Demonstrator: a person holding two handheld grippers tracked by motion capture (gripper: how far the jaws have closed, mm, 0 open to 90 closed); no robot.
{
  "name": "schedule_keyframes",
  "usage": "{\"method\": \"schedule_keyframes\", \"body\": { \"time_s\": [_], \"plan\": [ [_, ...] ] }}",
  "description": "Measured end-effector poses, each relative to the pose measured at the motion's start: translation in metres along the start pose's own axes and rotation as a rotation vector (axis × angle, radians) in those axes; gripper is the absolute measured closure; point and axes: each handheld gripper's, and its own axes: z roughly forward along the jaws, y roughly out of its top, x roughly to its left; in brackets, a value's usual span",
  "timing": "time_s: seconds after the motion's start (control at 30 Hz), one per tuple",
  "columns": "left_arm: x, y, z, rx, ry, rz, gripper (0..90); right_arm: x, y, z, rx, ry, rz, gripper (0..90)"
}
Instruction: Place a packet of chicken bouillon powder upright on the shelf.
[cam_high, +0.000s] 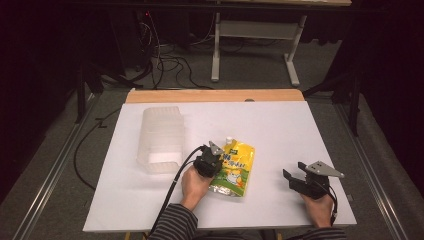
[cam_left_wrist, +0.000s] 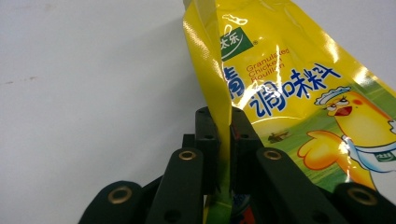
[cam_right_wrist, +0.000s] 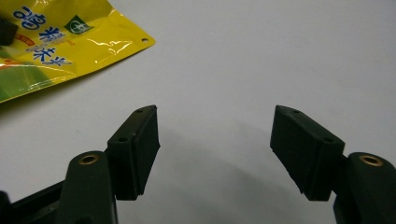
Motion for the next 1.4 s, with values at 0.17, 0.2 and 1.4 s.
{"method": "schedule_keyframes", "body": {
  "time_s": [0.17, 0.2, 1.4],
  "plan": [
    [-0.005, 0.002, -0.012, -0.045, -0.004, 0.01, 86.7, 0.0, -0.001, -0.002, -0.023, -0.023, 0.012, 32.9],
    [-0.005, 0.003, -0.015, -0.055, -0.006, 0.008, 86.8, 0.0, -0.001, -0.003, -0.026, -0.024, 0.016, 32.9],
    [0.012, 0.023, -0.092, -0.318, -0.251, -0.029, 87.1, -0.001, -0.002, -0.003, -0.033, -0.009, 0.015, 32.4]
  ]
}}
